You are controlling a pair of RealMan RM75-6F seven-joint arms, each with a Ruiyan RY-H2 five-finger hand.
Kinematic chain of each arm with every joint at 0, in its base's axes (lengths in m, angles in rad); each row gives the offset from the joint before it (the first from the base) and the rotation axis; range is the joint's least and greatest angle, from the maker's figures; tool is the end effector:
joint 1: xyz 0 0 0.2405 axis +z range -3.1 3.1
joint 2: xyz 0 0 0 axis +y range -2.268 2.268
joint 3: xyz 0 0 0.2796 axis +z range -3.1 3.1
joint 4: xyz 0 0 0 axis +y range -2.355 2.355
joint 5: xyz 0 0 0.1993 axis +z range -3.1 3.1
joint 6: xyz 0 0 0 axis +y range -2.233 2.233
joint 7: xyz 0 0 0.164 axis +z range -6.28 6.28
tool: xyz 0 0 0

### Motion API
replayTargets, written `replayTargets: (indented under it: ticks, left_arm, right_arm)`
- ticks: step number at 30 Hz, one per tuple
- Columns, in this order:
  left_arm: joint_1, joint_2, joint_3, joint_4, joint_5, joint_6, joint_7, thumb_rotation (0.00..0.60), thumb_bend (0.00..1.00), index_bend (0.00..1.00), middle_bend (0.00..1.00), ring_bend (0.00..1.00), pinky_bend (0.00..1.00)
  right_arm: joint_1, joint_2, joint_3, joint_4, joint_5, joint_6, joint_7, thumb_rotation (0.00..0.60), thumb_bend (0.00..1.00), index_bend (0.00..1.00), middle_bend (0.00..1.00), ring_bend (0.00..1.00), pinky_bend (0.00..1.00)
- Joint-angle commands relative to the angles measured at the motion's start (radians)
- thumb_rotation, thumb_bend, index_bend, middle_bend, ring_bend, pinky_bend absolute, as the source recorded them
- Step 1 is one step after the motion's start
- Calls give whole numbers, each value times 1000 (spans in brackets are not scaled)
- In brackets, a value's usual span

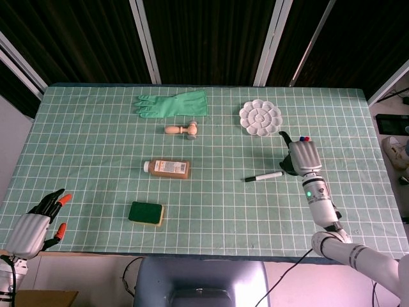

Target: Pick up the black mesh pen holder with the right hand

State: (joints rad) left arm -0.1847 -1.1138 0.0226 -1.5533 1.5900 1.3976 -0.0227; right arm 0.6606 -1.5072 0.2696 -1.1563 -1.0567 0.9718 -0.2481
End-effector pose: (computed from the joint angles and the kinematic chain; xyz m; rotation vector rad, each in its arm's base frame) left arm -0.3190 0.2186 0.1568 -1.6152 -0.8815 -0.8786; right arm -0.2620 -0.4286 0.0699 1.5068 -0.8801 0.7931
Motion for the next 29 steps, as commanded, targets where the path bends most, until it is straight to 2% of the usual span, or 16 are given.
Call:
replayTargets:
  ticks: [1, 5, 8, 10, 12, 13, 15, 16, 19, 20, 24, 29]
  left_arm:
    - [0, 0, -1, 0, -1, 1, 1, 600, 483, 153, 47, 87, 375]
    - [0, -2, -1, 1, -3, -2, 5, 600, 484, 153, 47, 87, 375]
    - [-2, -4, -1, -1, -4, -6, 13, 600, 483, 153, 47, 87, 375]
    - [-2, -5, 0, -2, -4, -8, 19, 600, 483, 153, 49, 87, 375]
    - [-3, -6, 0, -2, -4, -9, 25, 600, 484, 153, 51, 86, 375]
    - [-3, -8, 0, -2, -4, -10, 29, 600, 484, 152, 51, 86, 375]
    - [-4, -9, 1, -3, -5, -13, 35, 600, 483, 153, 53, 86, 375]
    - [-4, -10, 1, -4, -6, -15, 39, 600, 483, 153, 53, 87, 375]
    - [-5, -13, 2, -6, -8, -18, 50, 600, 483, 153, 53, 87, 375]
    - [-5, -13, 2, -6, -8, -19, 53, 600, 483, 153, 53, 87, 375]
    - [-3, -16, 3, -7, -6, -15, 65, 600, 483, 153, 53, 87, 376]
    - [-1, -18, 3, -7, -7, -13, 71, 600, 483, 153, 53, 86, 375]
  right_arm:
    - [-37, 38, 9, -44, -34, 64, 63, 600, 369, 265, 1000, 1000, 1000]
    - [-124, 108, 26, -143, -120, 232, 202, 600, 370, 428, 1000, 1000, 985]
    - [-217, 199, 13, -260, -189, 371, 267, 600, 369, 514, 978, 967, 905]
    - [-294, 271, -10, -356, -223, 460, 277, 600, 369, 520, 886, 870, 831]
    - [-362, 330, -37, -442, -232, 516, 279, 600, 369, 513, 744, 720, 745]
    - [-405, 368, -59, -495, -236, 542, 285, 600, 369, 504, 688, 655, 712]
    - [-461, 413, -90, -555, -240, 569, 310, 600, 369, 434, 519, 458, 579]
    - [-491, 434, -109, -577, -244, 580, 336, 600, 369, 404, 467, 400, 520]
    - [-545, 453, -144, -578, -252, 592, 395, 600, 368, 248, 277, 203, 278]
    - [-556, 451, -150, -569, -252, 593, 408, 600, 368, 204, 232, 159, 243]
    - [-585, 424, -164, -525, -253, 590, 459, 600, 367, 77, 103, 56, 212]
    - [-592, 404, -158, -487, -274, 577, 526, 600, 368, 56, 80, 42, 212]
